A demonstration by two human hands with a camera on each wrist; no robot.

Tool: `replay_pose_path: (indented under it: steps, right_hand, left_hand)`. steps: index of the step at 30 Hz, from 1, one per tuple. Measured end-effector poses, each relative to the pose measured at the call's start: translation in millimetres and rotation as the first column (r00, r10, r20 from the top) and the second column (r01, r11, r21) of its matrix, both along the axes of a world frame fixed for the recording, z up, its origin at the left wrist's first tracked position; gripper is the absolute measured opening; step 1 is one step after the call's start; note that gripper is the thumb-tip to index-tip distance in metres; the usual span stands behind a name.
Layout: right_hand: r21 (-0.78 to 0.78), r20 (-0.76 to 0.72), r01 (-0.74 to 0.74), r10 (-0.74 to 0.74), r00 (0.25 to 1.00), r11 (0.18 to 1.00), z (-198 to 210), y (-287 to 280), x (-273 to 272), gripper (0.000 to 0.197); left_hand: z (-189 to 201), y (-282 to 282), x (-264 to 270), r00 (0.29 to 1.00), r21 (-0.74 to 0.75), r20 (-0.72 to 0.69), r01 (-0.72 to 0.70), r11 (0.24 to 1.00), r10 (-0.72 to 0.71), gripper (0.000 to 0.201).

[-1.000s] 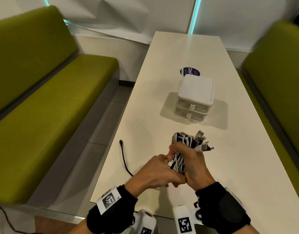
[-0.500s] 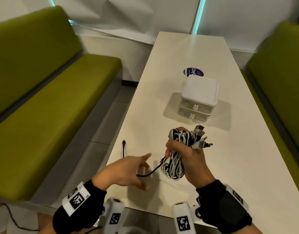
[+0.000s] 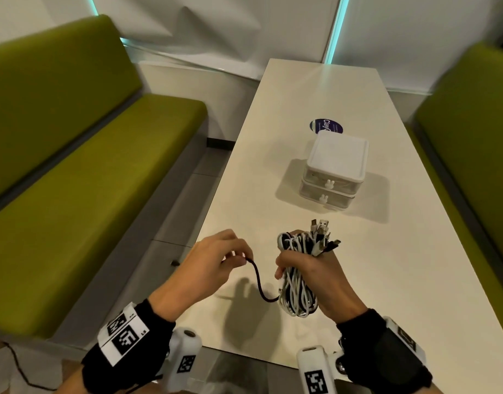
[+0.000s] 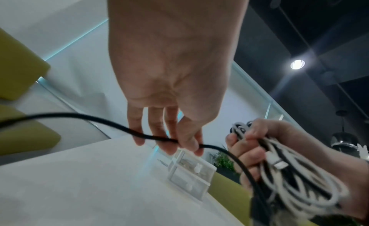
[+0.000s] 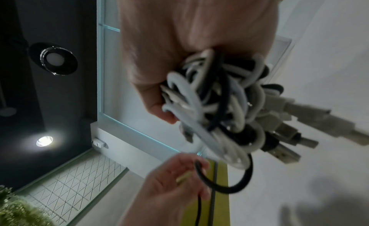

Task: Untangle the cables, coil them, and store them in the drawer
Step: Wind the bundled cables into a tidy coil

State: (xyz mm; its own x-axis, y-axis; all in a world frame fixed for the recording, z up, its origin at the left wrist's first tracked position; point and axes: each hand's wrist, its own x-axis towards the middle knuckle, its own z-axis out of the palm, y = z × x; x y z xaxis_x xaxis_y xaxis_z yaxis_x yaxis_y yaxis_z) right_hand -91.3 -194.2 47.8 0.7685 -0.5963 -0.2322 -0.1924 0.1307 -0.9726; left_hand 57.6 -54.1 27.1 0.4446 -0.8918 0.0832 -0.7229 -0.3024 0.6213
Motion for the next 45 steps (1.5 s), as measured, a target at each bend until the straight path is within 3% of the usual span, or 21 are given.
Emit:
replay_pose_path:
  steps: [4,10,13,18,22,25,28,30,32,39,41,45]
  right_hand:
    - [0.027,0.033,0.024,-0.025,0.999,0.999,-5,4,2,0.031]
    - [0.125,0.061,-0.038,0.030,0.998,0.991,-1,7,0,0.030]
    - [0.054,0.006,-0.060,0.060,0.998,0.997,0,1,-4,0.017]
    - [0.004,-0.018,-0.082,0.082,0.996,0.997,1,-3,-8,0.020]
    - [-0.007,-0.037,-0.146,0.146,0.989,0.989,1,-3,-10,0.016]
    - [-0.042,-0.087,-0.143,0.139,0.987,0.989,-4,-3,-11,0.021]
    - [-0.016,-0.038,-0.052,0.052,0.998,0.999,-4,-4,-12,0.019]
    - [0.041,0.008,0.005,-0.005,1.000,0.999,-2,-6,-12,0.023]
    - [0.071,0.027,0.034,-0.036,0.999,0.997,0,-8,-12,0.024]
    - [0.058,0.062,0.044,-0.047,0.997,0.997,-6,-3,-10,0.013]
    - [0.054,0.084,0.037,-0.042,0.996,0.998,-5,3,-9,0.005]
    - [0.085,0.093,0.069,-0.077,0.993,0.994,-1,7,-9,0.011]
  left_hand:
    - [16,-9,-13,0.995,-0.194,-0.089,0.027,0.981,-0.045,0.019]
    - [24,-25,-25,0.974,-0.224,-0.216,-0.114,0.968,0.065,0.036]
    - [22,-27,-22,0.957,-0.185,-0.262,-0.178,0.967,0.126,0.042]
    - [11,-19,-21,0.917,-0.018,-0.366,-0.177,0.984,0.158,0.041]
    - [6,-15,-20,0.807,-0.040,-0.587,-0.114,0.993,0.069,0.010]
    - [7,-12,-15,0.710,-0.120,-0.703,-0.179,0.977,0.044,0.021]
    - [6,-9,-7,0.759,-0.090,-0.646,-0.173,0.981,0.075,0.026]
    - [-2,-6,-3,0.827,-0.007,-0.555,-0.113,0.994,0.090,0.027]
    - [-9,-1,-3,0.849,0.082,-0.522,-0.043,0.996,0.079,0.030]
    - [-6,-16,-36,0.769,-0.102,-0.628,-0.231,0.968,0.118,0.029]
    - [-3,-24,-47,0.747,-0.135,-0.659,-0.236,0.962,0.091,0.035]
    - [6,-33,-62,0.713,-0.165,-0.701,-0.153,0.974,-0.007,0.041]
